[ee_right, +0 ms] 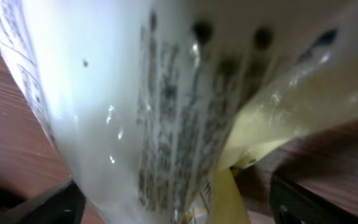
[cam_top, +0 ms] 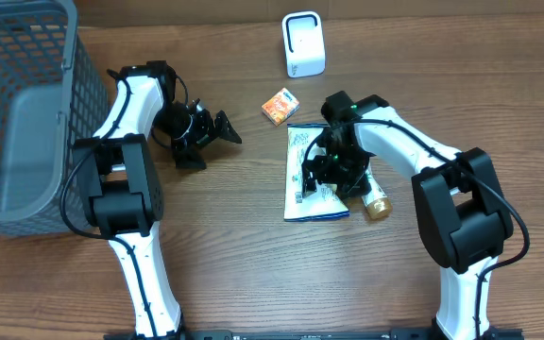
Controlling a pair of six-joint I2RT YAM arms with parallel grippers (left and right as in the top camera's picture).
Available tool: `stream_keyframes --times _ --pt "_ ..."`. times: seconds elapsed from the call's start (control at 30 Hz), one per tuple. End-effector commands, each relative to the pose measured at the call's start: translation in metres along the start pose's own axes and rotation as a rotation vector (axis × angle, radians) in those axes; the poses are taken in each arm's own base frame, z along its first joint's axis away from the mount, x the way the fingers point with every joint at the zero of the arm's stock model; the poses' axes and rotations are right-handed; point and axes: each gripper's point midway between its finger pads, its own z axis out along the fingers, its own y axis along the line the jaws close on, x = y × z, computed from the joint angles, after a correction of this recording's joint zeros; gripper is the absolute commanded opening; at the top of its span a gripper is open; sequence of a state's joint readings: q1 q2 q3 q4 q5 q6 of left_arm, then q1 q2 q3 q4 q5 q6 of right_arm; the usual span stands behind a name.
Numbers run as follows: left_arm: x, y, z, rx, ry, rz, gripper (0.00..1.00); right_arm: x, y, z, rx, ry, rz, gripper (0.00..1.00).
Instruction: Scan the item barcode
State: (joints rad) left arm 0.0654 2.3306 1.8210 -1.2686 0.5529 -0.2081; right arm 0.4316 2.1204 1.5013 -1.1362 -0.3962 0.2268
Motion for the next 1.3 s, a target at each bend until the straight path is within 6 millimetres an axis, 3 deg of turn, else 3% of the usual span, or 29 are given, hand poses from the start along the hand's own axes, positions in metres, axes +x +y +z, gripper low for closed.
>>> stream_keyframes --times 0.0,0.07,0.1,0.13,0.23,0.4,0.5,0.83,0.97,1.03,1.13,1.27 --pt "-0.005 0.011 0.004 -0.059 -0.011 0.003 1.0 -0.012 0.012 -0.001 -0.08 -0.047 0.0 0.83" --pt "-0.005 0.011 0.004 -0.058 -0.01 0.003 1.0 -0.02 0.012 -0.002 -0.079 -0.079 0.028 0.72" --pt "-0.005 0.011 0.004 -0.059 -0.007 0.001 1.0 -0.025 0.012 -0.002 -0.076 -0.099 0.045 0.51" --pt "-0.004 0.011 0.004 -0.06 -0.004 0.0 1.0 -0.026 0.011 -0.002 -0.073 -0.105 0.048 0.37" --pt "-0.003 0.012 0.004 -0.061 -0.001 -0.002 1.0 -0.03 0.002 -0.003 -0.021 -0.127 0.088 0.04" --pt "-0.003 0.011 0.004 -0.061 -0.002 -0.002 1.0 -0.034 -0.016 -0.022 0.124 -0.172 0.114 0.04" --pt "-0.003 0.011 0.004 -0.06 -0.001 -0.002 1.0 -0.035 -0.033 -0.071 0.336 -0.26 0.141 0.04" --pt "-0.003 0.011 0.004 -0.061 -0.001 -0.001 1.0 -0.023 -0.032 -0.202 0.832 -0.586 0.209 0.04" --pt "-0.002 0.011 0.004 -0.061 0.001 -0.002 1.0 -0.011 -0.057 -0.216 0.973 -0.623 0.323 0.04" --pt "-0.002 0.011 0.004 -0.062 0.004 -0.004 1.0 -0.008 -0.075 -0.212 0.991 -0.593 0.388 0.04" --pt "-0.001 0.011 0.004 -0.063 0.006 -0.005 1.0 0.002 -0.118 -0.203 1.031 -0.515 0.505 0.04" --pt "-0.001 0.011 0.004 -0.062 0.005 -0.005 1.0 0.018 -0.155 -0.191 1.058 -0.402 0.577 0.04"
